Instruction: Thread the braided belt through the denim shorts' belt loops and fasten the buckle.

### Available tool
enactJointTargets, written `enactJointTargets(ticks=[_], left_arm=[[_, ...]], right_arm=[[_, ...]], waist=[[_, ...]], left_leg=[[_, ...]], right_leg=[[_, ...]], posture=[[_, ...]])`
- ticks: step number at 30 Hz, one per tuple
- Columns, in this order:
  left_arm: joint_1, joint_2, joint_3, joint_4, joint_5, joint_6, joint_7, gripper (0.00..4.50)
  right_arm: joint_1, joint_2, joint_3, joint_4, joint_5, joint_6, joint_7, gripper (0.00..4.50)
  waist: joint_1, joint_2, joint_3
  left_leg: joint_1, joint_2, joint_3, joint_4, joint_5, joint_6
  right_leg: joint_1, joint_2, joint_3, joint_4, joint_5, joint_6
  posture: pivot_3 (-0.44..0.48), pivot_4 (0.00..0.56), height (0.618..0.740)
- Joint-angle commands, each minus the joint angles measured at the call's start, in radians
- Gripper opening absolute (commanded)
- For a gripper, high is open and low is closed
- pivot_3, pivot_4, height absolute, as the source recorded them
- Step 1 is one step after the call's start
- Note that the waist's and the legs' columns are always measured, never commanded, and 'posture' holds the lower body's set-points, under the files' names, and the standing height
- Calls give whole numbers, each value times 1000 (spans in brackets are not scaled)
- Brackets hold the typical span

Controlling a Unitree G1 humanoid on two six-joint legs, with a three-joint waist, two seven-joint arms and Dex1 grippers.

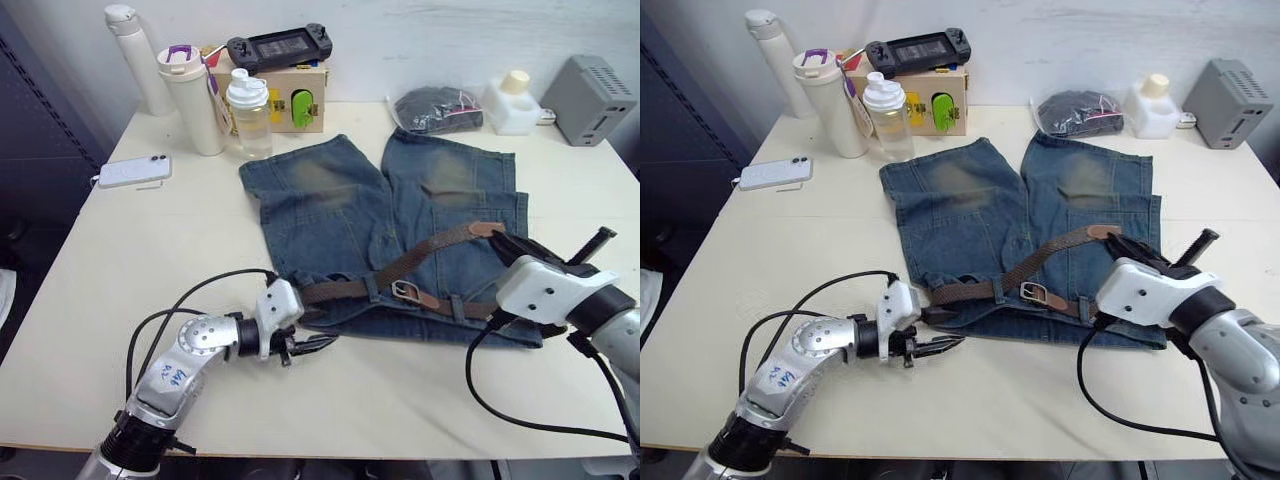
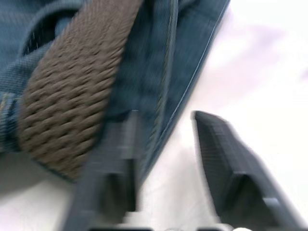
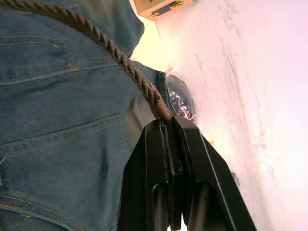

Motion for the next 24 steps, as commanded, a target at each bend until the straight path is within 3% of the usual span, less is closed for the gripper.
enactJointTargets(ticks=[1,5,8,12,15,18,24], left_arm=[[-65,-1,144,-103,-287,158,-43,3972],[-109,26,203,-145,-462,285,-51,3972],[-141,19,201,-137,-473,302,-18,3972],[-233,-63,76,-13,-175,134,150,3972],[-276,-122,-17,58,-6,-30,189,3972],[-297,-171,-68,111,94,-145,207,3972],[-289,-219,-93,134,148,-225,184,3972]], right_arm=[[-39,-16,72,-19,-26,3,-2,0],[-63,-19,129,-8,-42,15,3,0],[-77,-24,161,0,-52,18,7,0],[-104,-16,186,-6,-52,22,4,0],[-111,-13,198,-15,-54,33,7,0],[-115,-11,208,-19,-58,43,6,0],[-124,-9,225,-28,-61,63,6,0]], waist=[[-4,0,0],[-11,0,0],[-12,0,0],[-3,0,0],[-1,0,0],[-1,0,0],[-4,0,0]], left_leg=[[0,0,0,0,0,0],[0,1,0,-1,0,0],[0,0,0,-1,0,0],[1,-1,0,-1,0,0],[1,-2,2,-1,0,0],[0,-1,3,-3,0,0],[-1,0,3,-2,0,0]], right_leg=[[0,0,0,0,0,0],[0,1,0,0,0,0],[0,1,0,0,0,0],[1,1,0,0,0,0],[1,2,-1,0,0,0],[-2,2,-3,0,0,0],[-2,2,-3,0,0,0]], posture=[[0,150,690],[0,150,690],[0,150,690],[0,150,690],[0,150,690],[0,150,690],[0,150,690]])
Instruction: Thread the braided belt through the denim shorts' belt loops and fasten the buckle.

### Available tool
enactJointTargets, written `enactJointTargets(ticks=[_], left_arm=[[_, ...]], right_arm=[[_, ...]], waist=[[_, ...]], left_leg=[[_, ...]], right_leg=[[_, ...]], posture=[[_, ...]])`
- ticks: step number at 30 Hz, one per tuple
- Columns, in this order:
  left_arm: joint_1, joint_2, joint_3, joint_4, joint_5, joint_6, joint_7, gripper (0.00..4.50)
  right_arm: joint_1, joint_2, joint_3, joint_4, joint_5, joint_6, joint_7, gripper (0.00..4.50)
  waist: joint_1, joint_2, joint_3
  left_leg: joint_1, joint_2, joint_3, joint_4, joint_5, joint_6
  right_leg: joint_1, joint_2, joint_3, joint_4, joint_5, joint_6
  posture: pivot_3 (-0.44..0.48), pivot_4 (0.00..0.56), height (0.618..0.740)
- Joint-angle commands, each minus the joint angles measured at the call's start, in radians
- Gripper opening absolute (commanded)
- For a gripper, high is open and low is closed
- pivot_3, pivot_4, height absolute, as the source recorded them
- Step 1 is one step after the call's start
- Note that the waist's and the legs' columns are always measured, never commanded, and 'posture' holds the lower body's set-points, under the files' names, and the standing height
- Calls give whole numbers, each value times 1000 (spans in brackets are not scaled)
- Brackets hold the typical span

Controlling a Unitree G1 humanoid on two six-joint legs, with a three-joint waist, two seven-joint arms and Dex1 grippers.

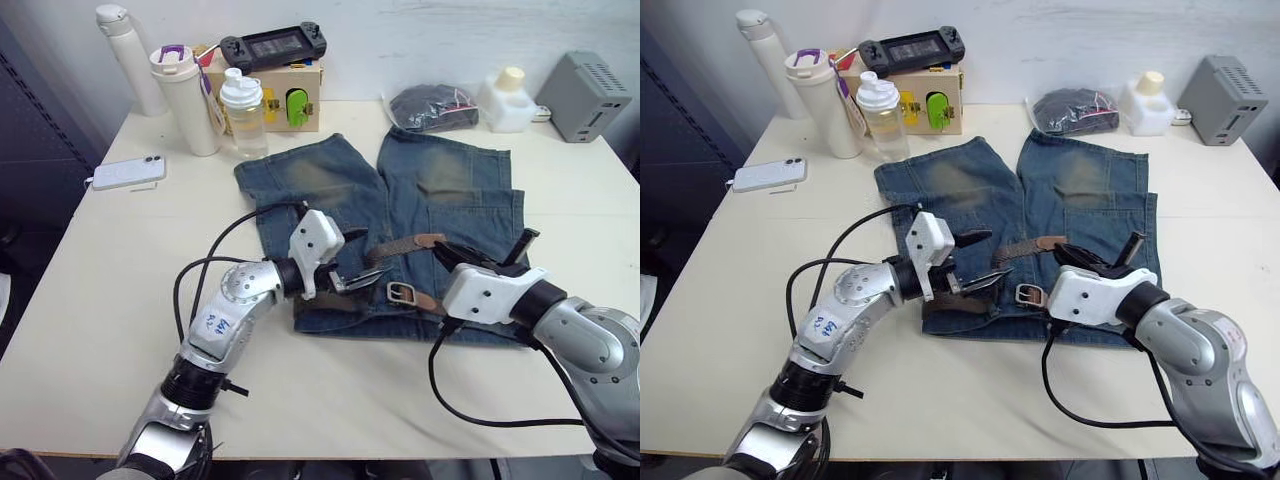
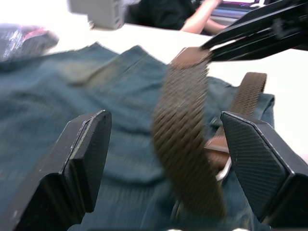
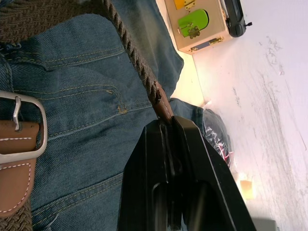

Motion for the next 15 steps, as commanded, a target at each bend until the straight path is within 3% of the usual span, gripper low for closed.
enactJointTargets(ticks=[1,3,6,11,13,15], left_arm=[[-3,-19,-3,-8,31,-58,-4,3972],[-2,-25,-6,1,50,-75,-6,3972],[7,-21,-8,13,80,-112,-13,3249],[35,-15,-10,-1,98,-122,-26,1237],[38,-17,-7,7,106,-121,-23,139],[37,-20,-7,14,111,-120,-25,55]], right_arm=[[-11,-3,-2,-37,-7,6,-4,0],[-13,-2,3,-38,-8,11,-6,0],[-18,2,9,-40,-8,18,-8,0],[-20,7,10,-39,-5,27,-11,0],[-21,8,11,-40,-4,29,-12,0],[-24,11,13,-41,-2,31,-12,0]], waist=[[1,0,0],[1,0,0],[2,0,0],[2,0,0],[2,0,0],[3,0,0]], left_leg=[[0,0,0,0,0,0],[0,0,0,0,0,0],[0,0,0,0,0,0],[0,0,0,0,0,0],[0,0,0,0,0,0],[0,0,0,0,0,0]], right_leg=[[0,0,0,0,0,0],[0,0,0,0,0,0],[0,0,0,0,0,0],[0,0,0,0,0,0],[0,0,0,0,0,0],[0,0,0,0,0,0]], posture=[[0,150,690],[0,150,690],[0,150,690],[0,150,690],[0,150,690],[0,150,690]])
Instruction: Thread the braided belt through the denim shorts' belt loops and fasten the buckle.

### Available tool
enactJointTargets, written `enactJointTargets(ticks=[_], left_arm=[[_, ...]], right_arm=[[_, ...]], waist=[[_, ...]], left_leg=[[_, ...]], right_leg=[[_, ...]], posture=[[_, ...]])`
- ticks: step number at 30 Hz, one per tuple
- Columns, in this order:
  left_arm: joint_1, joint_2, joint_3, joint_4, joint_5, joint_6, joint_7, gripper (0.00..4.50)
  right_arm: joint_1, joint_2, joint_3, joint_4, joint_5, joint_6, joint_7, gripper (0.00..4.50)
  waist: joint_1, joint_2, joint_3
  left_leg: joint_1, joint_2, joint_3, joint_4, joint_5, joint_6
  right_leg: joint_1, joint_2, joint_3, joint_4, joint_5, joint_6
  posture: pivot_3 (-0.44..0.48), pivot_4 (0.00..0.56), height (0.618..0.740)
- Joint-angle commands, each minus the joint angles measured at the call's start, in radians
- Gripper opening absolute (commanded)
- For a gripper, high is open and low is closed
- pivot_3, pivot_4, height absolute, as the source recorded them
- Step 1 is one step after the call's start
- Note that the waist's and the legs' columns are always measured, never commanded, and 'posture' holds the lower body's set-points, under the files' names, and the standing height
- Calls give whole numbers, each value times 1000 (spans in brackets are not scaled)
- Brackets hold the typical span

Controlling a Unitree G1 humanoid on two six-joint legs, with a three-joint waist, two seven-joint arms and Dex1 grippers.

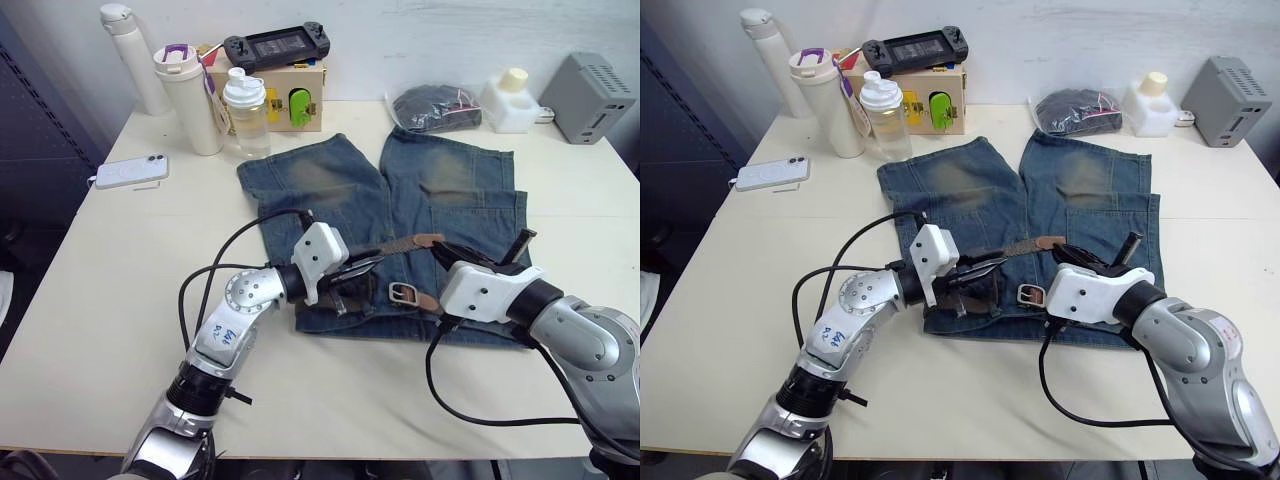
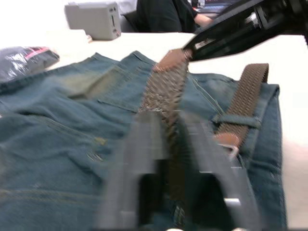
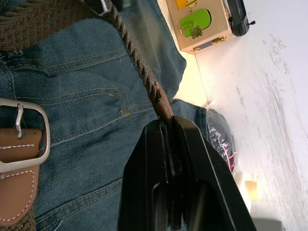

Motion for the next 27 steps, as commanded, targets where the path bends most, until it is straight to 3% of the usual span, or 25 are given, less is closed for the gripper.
enactJointTargets(ticks=[1,8,11,16,27], left_arm=[[-7,-5,5,-9,17,-13,1,55],[-9,-33,33,8,10,7,27,55],[5,-45,53,2,2,19,45,0],[7,-60,110,-23,-35,49,66,0],[-49,-72,149,-60,-106,110,52,0]], right_arm=[[-13,6,2,-40,-2,2,-11,0],[-23,41,-10,-61,26,55,-17,0],[-4,100,-50,-100,117,198,12,1028],[132,76,-83,-158,176,246,65,3297],[237,130,61,-116,145,264,-38,3297]], waist=[[1,0,0],[0,0,0],[0,0,0],[4,0,0],[0,0,0]], left_leg=[[0,0,0,0,0,0],[0,0,0,0,0,0],[0,0,0,0,0,0],[-1,0,-1,0,0,0],[0,0,-1,0,0,0]], right_leg=[[0,0,0,0,0,0],[0,0,0,0,0,0],[0,0,0,0,0,0],[0,0,0,0,0,0],[0,0,0,0,0,0]], posture=[[0,150,690],[0,150,690],[0,150,690],[0,150,690],[0,150,690]])
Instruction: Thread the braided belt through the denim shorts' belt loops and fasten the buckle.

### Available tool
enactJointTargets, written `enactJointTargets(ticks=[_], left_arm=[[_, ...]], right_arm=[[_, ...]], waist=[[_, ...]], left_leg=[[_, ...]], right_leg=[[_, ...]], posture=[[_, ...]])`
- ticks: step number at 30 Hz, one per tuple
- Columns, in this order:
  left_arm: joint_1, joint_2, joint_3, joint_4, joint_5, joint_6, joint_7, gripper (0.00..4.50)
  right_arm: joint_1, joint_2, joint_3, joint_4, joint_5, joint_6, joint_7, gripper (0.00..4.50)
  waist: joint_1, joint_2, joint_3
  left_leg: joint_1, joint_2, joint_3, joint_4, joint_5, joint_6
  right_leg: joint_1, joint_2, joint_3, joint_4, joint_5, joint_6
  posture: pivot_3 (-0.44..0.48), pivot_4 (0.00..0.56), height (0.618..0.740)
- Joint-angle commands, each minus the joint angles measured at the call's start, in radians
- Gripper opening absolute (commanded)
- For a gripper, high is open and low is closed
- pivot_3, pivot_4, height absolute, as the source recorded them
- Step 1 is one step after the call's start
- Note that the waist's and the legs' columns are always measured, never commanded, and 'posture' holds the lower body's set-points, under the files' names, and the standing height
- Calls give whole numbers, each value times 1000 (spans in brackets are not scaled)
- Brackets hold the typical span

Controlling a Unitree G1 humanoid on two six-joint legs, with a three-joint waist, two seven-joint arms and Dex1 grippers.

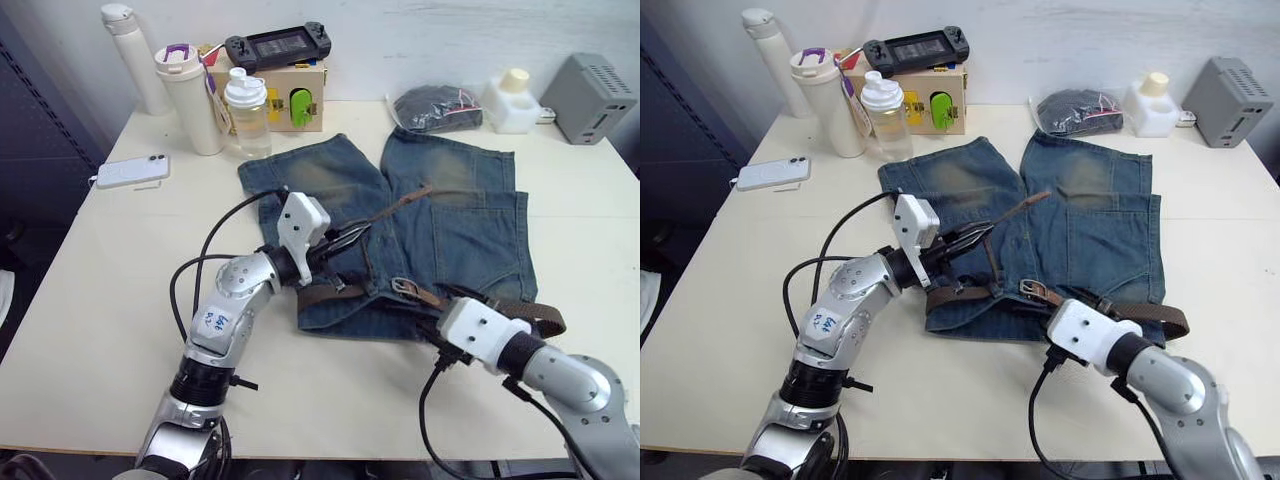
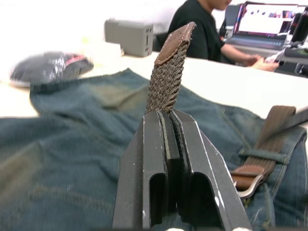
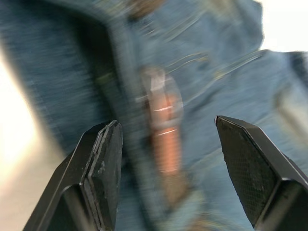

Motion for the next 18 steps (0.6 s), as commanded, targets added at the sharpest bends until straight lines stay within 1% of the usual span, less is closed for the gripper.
enactJointTargets(ticks=[1,5,10,13,18], left_arm=[[-4,2,11,-42,-18,-4,-4,0],[-8,10,14,-42,-16,-2,-11,0],[-5,16,18,-42,-19,-1,-12,0],[-2,19,21,-42,-18,0,-13,0],[7,30,21,-35,-8,1,-12,0]], right_arm=[[6,9,26,8,-24,-4,-48,3297],[-15,32,33,43,-38,37,-98,3297],[-29,49,49,74,-34,77,-120,3297],[-58,67,50,89,-22,106,-137,2527],[-106,100,42,81,5,177,-149,309]], waist=[[0,0,0],[1,0,0],[1,0,0],[0,0,0],[-1,0,0]], left_leg=[[0,0,0,0,0,0],[0,0,0,0,0,0],[0,0,0,0,0,0],[0,0,0,0,0,0],[0,0,0,0,0,0]], right_leg=[[0,0,0,0,0,0],[0,0,0,0,0,0],[0,0,0,0,0,0],[0,0,0,0,0,0],[0,0,0,0,0,0]], posture=[[0,150,690],[0,150,690],[0,150,690],[0,150,690],[0,150,690]])
